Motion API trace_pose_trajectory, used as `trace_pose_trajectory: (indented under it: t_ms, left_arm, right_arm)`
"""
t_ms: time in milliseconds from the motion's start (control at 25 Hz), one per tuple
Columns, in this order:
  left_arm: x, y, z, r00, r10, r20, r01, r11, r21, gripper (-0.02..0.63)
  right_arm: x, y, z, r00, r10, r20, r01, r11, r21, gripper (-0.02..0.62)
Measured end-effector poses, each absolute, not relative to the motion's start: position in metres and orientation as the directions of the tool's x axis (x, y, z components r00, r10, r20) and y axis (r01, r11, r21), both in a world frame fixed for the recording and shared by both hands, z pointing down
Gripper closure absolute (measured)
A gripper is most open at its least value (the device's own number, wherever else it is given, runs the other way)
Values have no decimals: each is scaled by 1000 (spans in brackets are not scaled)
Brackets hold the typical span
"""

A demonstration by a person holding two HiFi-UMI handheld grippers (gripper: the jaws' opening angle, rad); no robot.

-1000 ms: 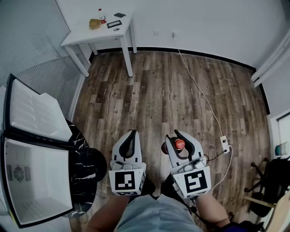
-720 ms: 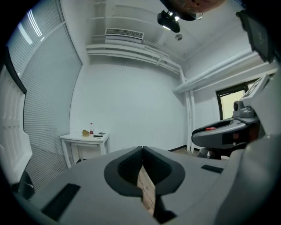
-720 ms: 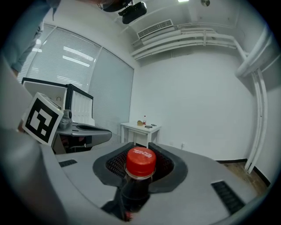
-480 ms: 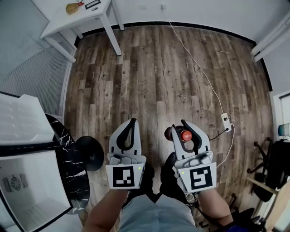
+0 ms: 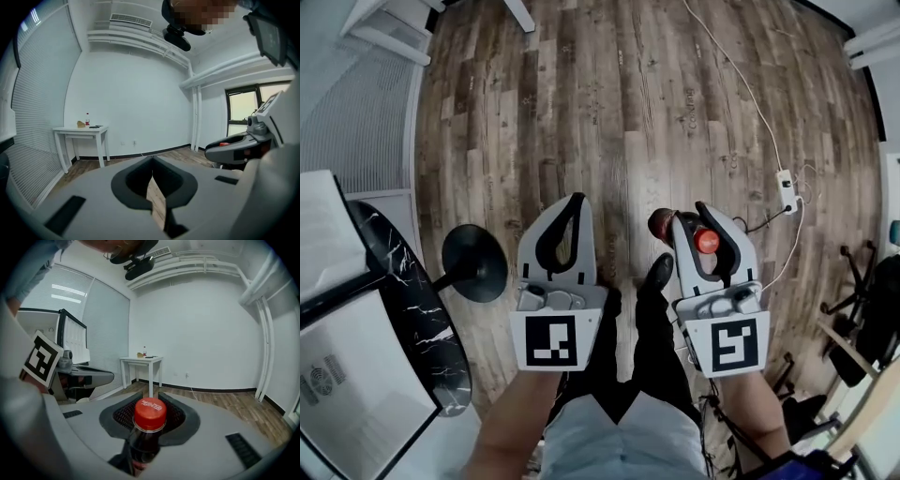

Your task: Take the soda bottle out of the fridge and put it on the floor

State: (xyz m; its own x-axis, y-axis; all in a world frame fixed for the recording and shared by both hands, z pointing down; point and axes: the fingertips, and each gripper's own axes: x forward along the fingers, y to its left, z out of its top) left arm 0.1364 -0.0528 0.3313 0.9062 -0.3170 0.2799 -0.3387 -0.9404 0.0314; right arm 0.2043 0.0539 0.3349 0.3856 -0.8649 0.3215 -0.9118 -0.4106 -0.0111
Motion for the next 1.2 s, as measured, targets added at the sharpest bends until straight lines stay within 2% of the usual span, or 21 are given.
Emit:
trace_pose_trajectory:
  t_ms: [480,1200]
  left_arm:
    - [161,-40,439,905,-264,333,-292,-956,36,590]
    - [178,-42,585,884,-264,385,-317,-945,79,591]
  right_arm:
    - [215,86,466,382,-820,426,-894,-445,-56,480]
    - [240,104,627,395,-781,484,-875,-480,-60,480]
